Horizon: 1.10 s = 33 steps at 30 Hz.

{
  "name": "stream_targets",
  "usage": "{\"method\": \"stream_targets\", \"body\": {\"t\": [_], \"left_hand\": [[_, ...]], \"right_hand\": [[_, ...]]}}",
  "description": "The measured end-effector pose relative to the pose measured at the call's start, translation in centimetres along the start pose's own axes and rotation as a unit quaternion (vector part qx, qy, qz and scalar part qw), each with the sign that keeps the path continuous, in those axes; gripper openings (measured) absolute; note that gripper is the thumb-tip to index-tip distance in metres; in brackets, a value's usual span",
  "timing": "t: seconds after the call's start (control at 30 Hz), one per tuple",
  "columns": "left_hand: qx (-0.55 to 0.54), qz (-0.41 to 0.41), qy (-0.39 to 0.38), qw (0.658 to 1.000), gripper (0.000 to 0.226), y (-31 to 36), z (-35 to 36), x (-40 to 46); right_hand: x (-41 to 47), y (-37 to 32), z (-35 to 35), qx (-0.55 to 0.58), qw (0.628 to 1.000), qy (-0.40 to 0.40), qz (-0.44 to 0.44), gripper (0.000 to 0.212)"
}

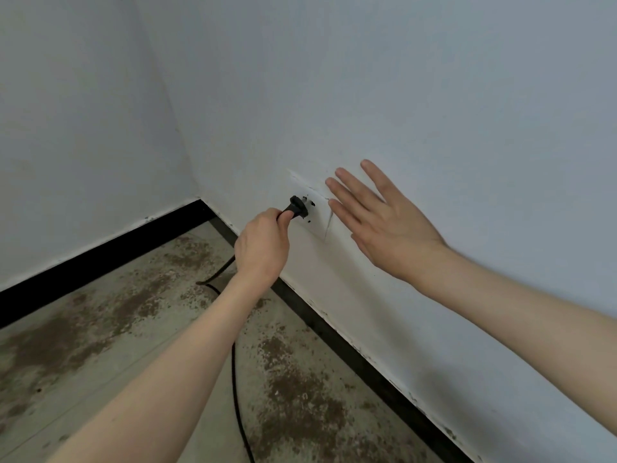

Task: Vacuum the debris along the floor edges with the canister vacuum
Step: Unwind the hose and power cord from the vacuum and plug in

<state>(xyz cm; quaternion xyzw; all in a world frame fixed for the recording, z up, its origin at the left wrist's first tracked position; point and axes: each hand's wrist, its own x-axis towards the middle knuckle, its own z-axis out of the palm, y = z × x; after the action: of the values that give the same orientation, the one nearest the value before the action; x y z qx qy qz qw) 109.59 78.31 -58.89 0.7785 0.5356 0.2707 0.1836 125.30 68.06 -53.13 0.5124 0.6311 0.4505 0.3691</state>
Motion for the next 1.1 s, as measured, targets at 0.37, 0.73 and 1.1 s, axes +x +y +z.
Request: {"method": "stream_targets", "body": {"t": [0.37, 0.73, 1.1], "left_hand": [[0.129, 0.038, -0.004, 0.991, 0.040, 1.2, -0.2, -0.2], [0.186, 0.053, -0.023, 0.981, 0.040, 2.4, -0.6, 0.8], [0.183, 0.048, -0.034, 0.981, 0.040, 2.3, -0.3, 0.8]], "right_hand": [[-0.1, -0.1, 0.3, -0.005, 1.000, 0.000, 0.002, 0.066], [0.0, -0.2, 0.4, -0.006, 1.000, -0.009, -0.005, 0.067], [0.5, -0.2, -0.4, 0.019, 0.999, -0.047, 0.005, 0.067]]}}
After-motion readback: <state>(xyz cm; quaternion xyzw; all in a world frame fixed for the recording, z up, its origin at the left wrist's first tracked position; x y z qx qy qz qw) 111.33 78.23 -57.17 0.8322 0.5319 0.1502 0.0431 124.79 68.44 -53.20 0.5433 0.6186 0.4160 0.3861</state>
